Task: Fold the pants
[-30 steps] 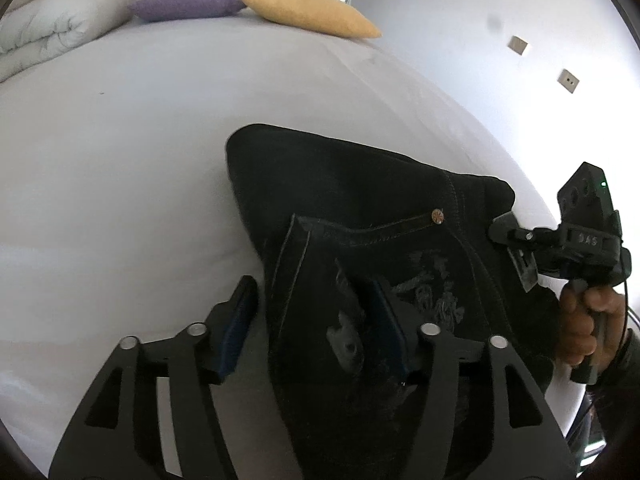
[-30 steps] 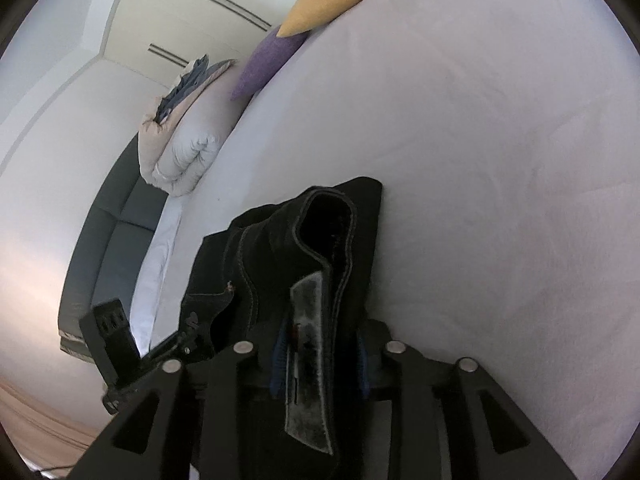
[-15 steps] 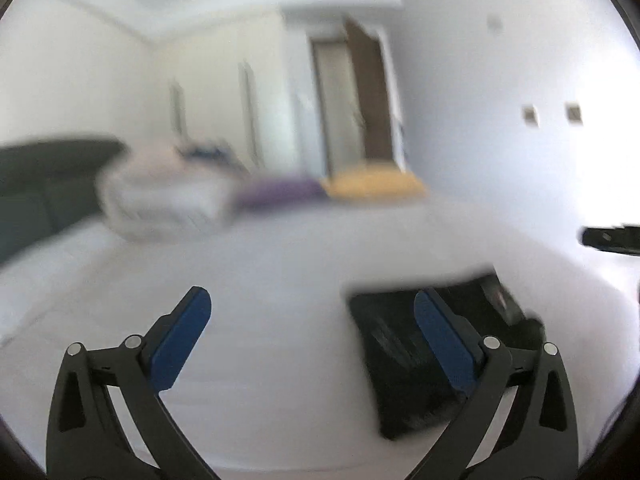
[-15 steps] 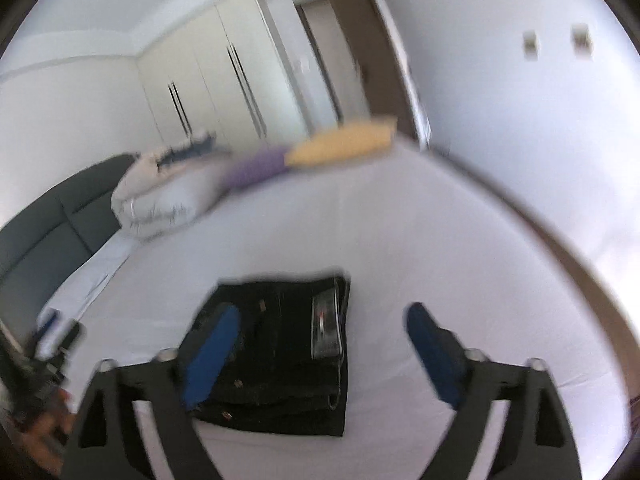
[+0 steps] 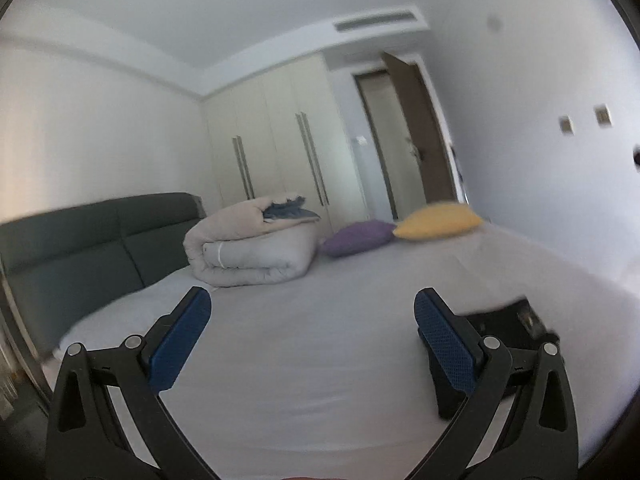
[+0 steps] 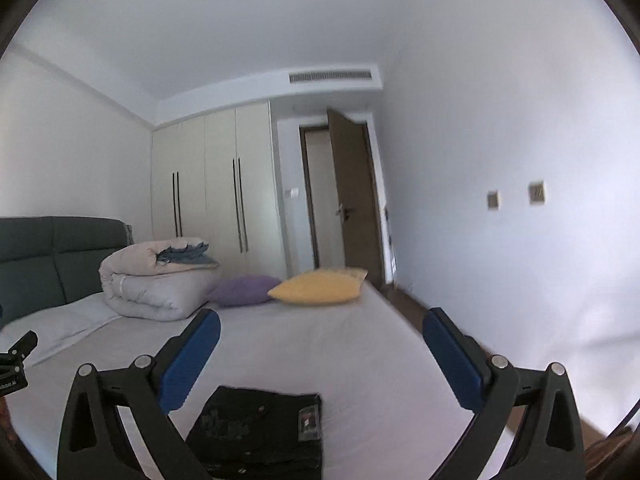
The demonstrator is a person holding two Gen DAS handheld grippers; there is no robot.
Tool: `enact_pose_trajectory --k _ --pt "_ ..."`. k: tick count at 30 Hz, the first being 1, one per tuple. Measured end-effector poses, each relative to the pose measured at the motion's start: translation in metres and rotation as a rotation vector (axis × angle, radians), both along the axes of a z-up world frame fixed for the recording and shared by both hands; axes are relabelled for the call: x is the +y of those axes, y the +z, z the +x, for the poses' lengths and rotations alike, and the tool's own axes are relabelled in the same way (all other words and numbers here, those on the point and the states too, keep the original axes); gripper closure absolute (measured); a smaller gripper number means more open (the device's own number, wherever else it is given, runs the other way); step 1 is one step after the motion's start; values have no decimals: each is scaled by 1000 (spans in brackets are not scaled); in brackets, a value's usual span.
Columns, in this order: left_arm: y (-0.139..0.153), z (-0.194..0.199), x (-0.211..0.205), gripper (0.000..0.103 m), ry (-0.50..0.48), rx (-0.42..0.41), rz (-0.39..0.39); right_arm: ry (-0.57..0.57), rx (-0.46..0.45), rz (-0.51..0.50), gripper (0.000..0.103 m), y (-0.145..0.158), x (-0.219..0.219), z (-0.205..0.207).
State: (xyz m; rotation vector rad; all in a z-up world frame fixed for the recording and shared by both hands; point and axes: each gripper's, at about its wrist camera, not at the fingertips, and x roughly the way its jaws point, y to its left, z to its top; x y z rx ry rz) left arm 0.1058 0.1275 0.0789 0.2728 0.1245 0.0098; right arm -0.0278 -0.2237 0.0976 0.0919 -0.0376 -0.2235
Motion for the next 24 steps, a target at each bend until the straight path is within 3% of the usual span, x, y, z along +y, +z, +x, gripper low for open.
enact_pose_trajectory --k 4,9,12,16,20,24 --pt "-2 -1 -6 0 -23 103 -53 63 4 -38 0 5 13 -18" --pt "-42 18 -17 0 -67 362 -191 120 153 12 0 -13 16 -11" --pt "-73 28 -28 0 -51 456 -177 119 256 84 0 -31 13 2" --pt "-100 40 -39 0 -21 522 -159 87 398 148 0 -60 13 21" --pt "-122 46 -52 0 -3 561 -156 46 521 134 0 -91 21 36" --pt "-139 61 -53 0 -2 585 -162 40 580 170 0 -107 19 46"
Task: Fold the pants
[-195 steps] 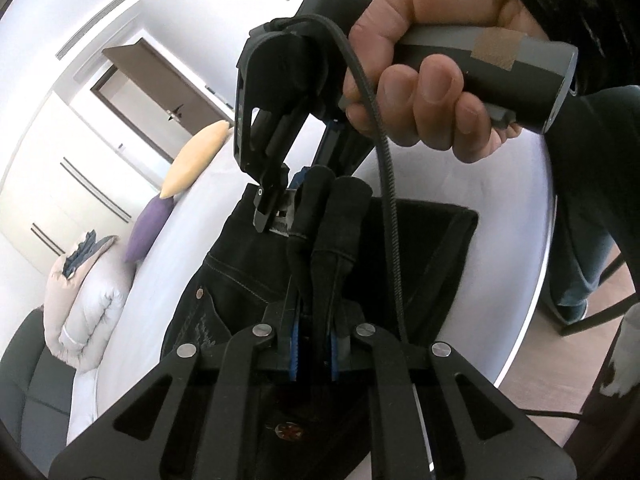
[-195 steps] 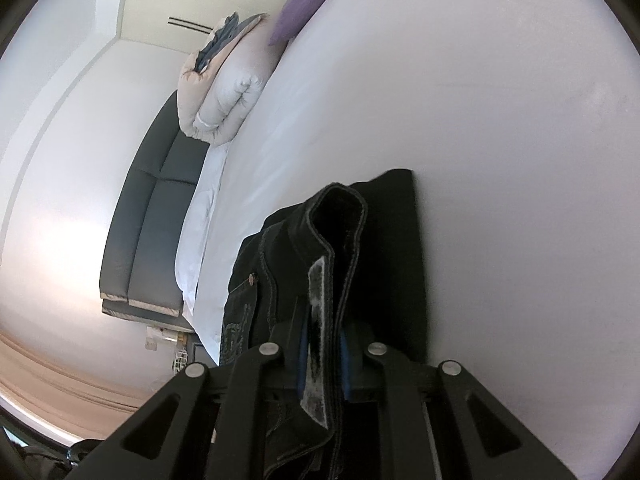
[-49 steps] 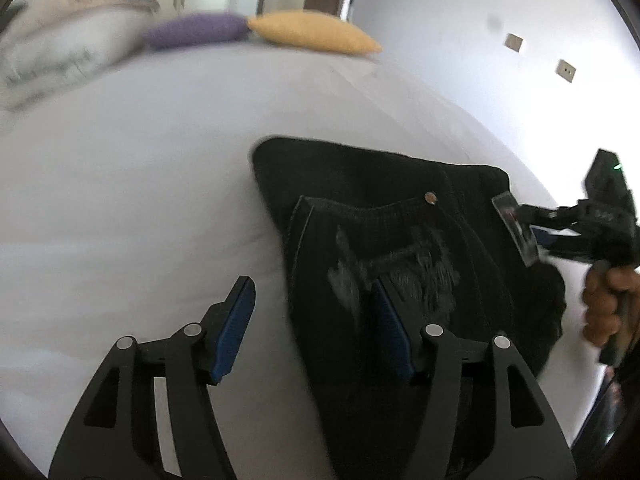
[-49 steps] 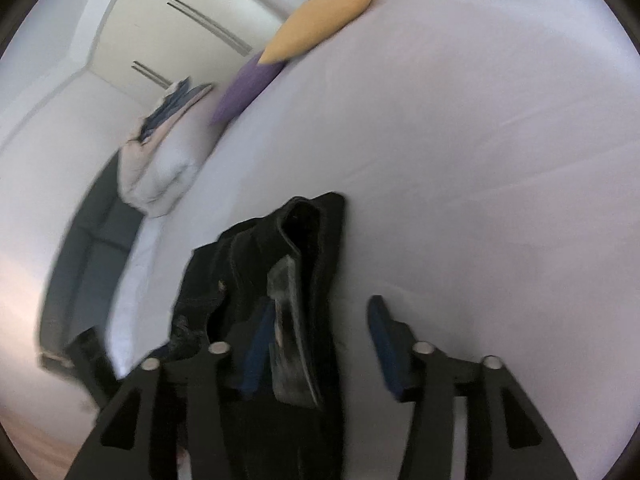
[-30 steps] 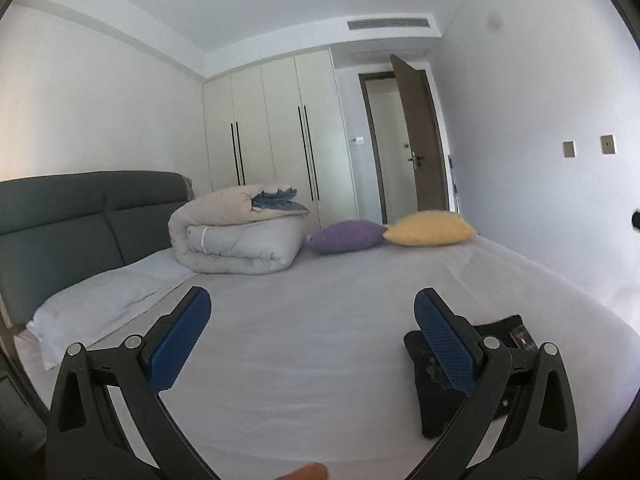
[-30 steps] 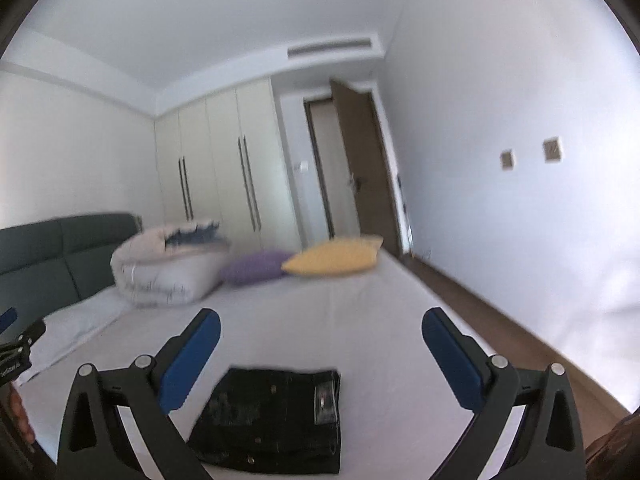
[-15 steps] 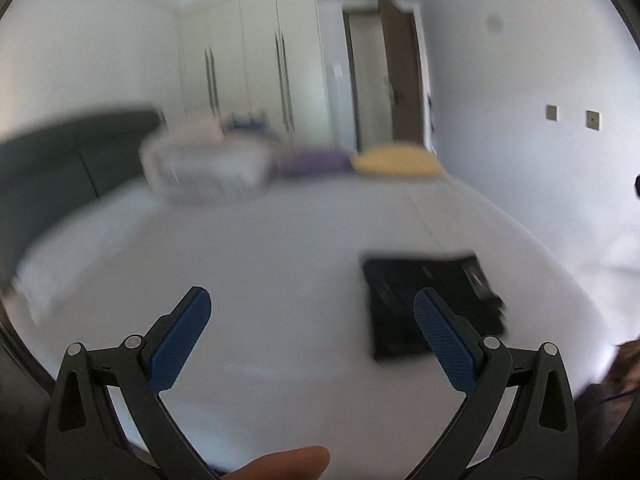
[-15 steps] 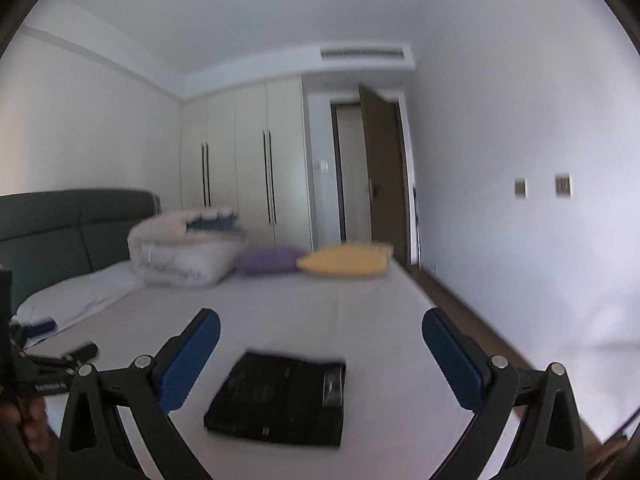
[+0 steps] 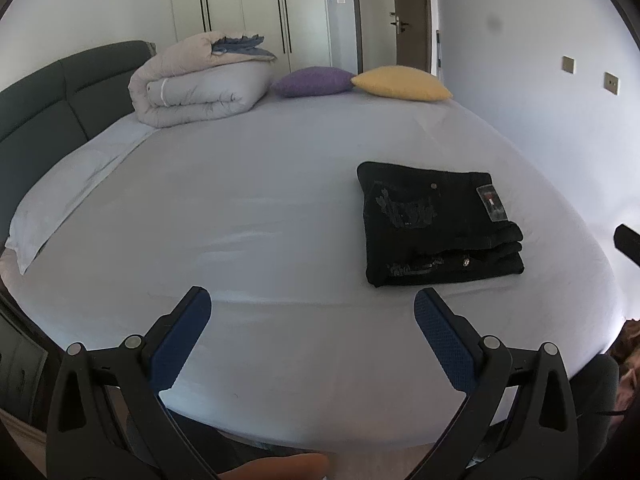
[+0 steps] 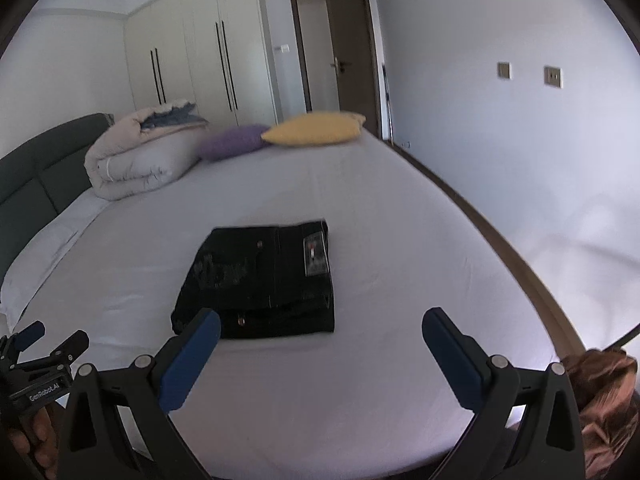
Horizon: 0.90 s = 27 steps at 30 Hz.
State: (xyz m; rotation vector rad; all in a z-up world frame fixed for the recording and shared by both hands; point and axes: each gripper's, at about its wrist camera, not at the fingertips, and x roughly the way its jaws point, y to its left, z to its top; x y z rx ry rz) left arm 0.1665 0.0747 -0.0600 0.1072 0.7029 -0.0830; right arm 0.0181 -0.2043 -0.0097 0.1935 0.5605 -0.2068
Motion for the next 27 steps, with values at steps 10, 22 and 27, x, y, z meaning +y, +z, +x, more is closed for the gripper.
enact_pose_trajectory --k 10,22,27 --pt "-14 15 2 0 5 44 5 21 63 -17 0 -16 9 15" --pt "-21 17 4 0 15 60 3 65 102 -14 0 -27 25 21" --pt "-22 18 3 0 15 63 3 68 108 -13 0 -29 28 20"
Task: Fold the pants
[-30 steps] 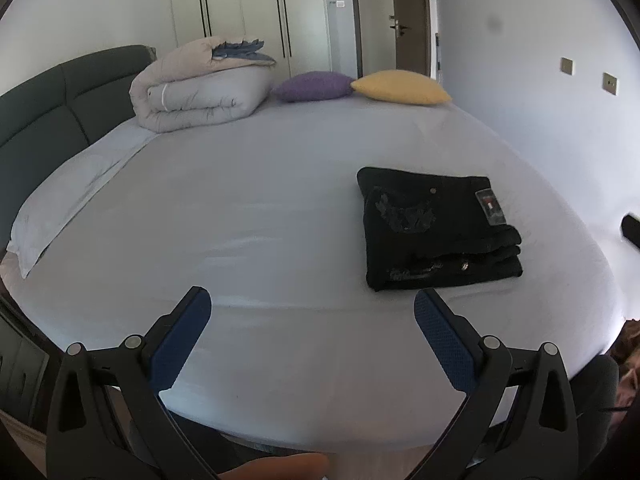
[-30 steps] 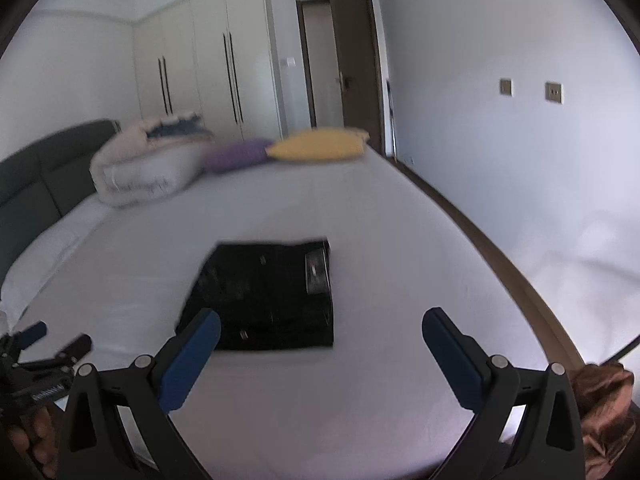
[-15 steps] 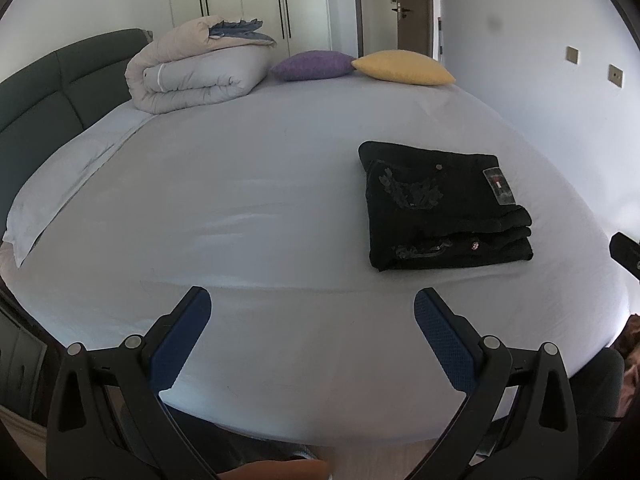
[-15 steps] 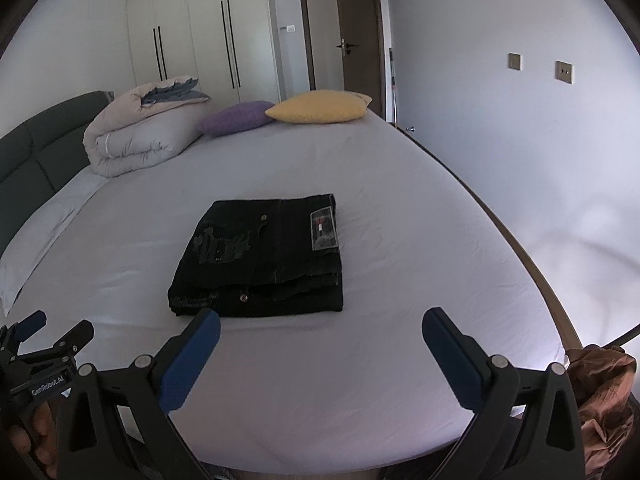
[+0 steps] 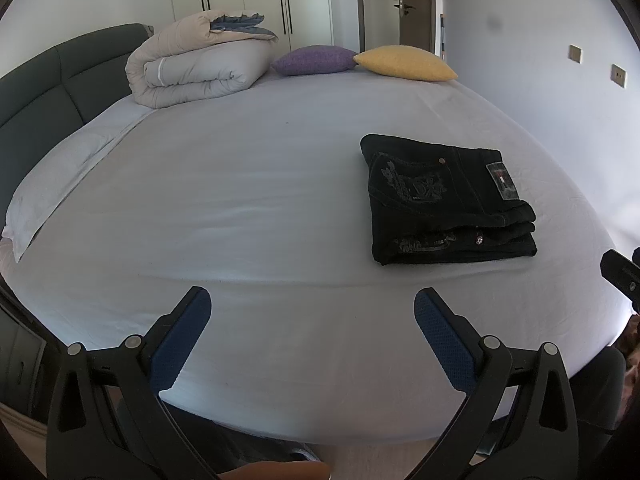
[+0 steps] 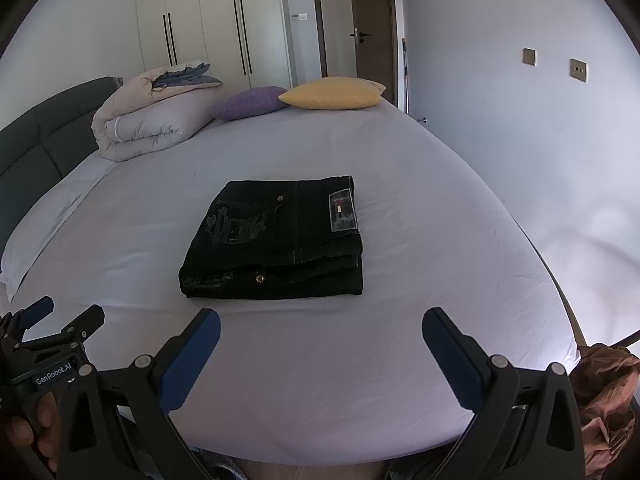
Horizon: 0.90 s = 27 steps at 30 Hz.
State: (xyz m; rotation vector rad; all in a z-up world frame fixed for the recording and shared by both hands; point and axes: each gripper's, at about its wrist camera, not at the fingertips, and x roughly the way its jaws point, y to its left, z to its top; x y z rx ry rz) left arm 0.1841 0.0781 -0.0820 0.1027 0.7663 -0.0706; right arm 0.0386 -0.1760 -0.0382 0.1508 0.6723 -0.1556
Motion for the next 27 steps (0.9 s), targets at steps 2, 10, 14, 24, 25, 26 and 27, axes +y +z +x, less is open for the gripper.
enact_pose_trajectory --k 2,10,14,24,25,26,27 --pt "0 0 0 0 1 0 -2 -1 0 0 0 0 0 0" --pt "0 0 0 0 0 1 -1 -1 6 3 0 -4 3 -1" --pt "-1 0 -1 0 0 0 -3 -2 8 2 0 -5 5 -2" --pt "-2 0 -1 0 0 2 -3 -3 10 4 0 -7 7 -4" --pt "-1 0 -1 0 0 0 -3 -2 11 5 0 -8 7 -4" --pt "-1 -1 -1 0 1 0 -2 -1 11 5 0 -8 6 -4" --pt "-1 0 -1 0 1 1 -2 -1 12 5 0 -9 7 -4"
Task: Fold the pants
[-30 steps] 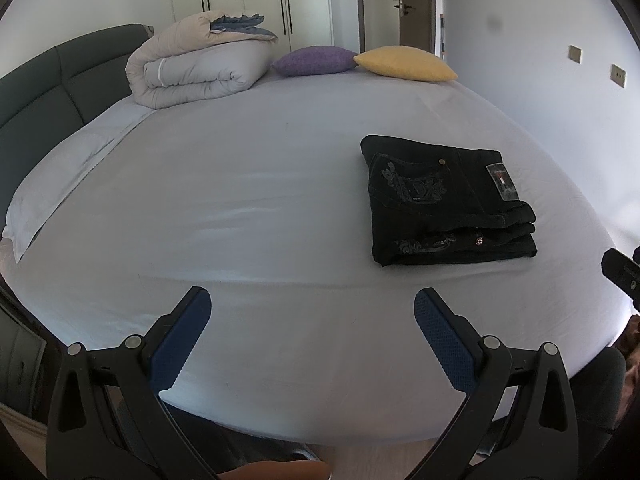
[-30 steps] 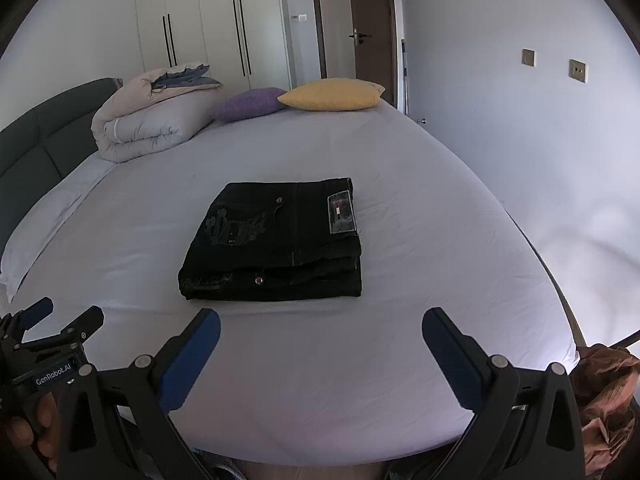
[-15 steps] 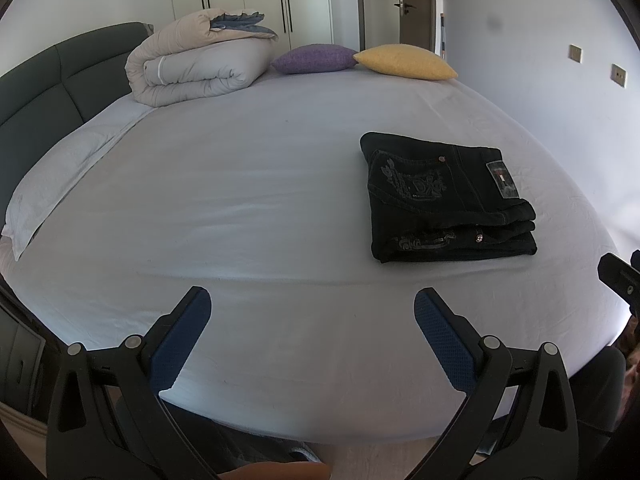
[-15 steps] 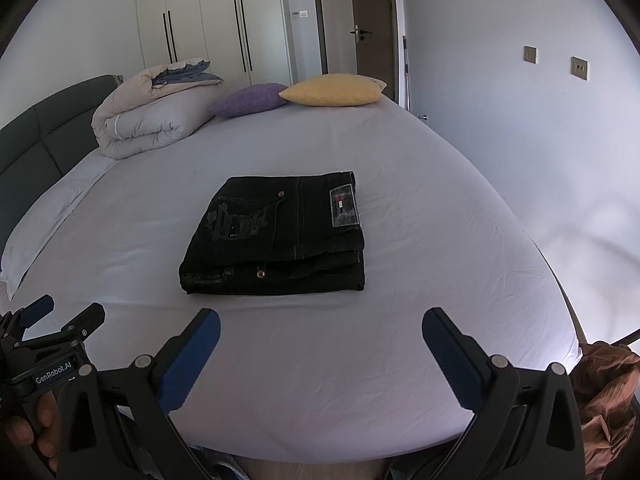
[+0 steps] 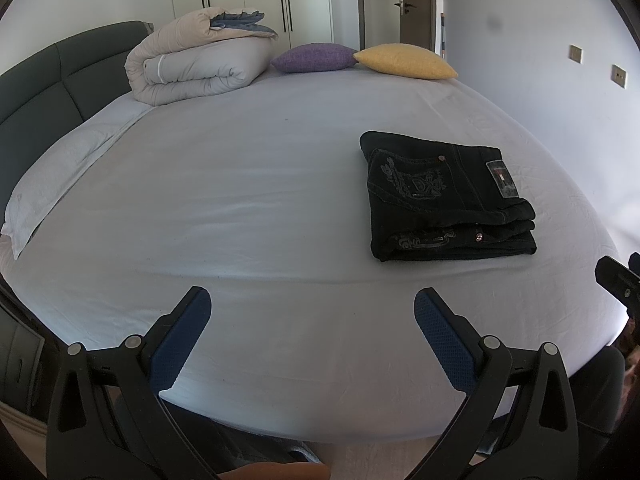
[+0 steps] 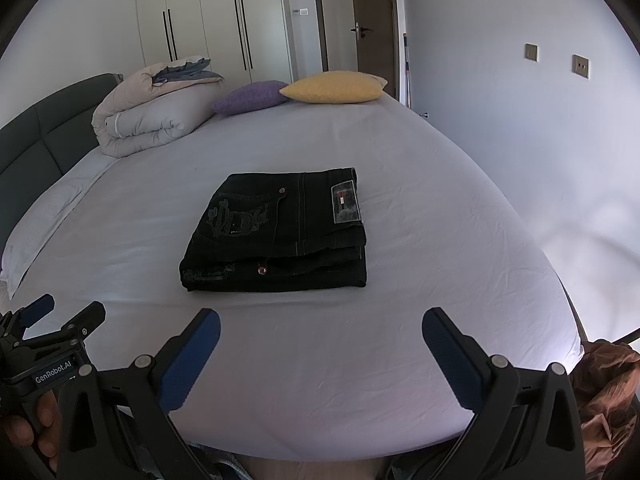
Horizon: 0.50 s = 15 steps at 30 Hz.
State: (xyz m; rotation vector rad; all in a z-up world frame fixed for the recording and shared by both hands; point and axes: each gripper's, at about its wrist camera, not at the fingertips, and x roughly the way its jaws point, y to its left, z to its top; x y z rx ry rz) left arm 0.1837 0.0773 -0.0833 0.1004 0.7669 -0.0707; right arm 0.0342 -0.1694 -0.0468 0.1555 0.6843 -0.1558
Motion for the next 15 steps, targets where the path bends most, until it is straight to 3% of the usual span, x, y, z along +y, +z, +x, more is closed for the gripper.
enact_pose_trajectory --k 15 --pt "0 -1 0 0 1 1 -2 1 2 1 0 -1 0 -1"
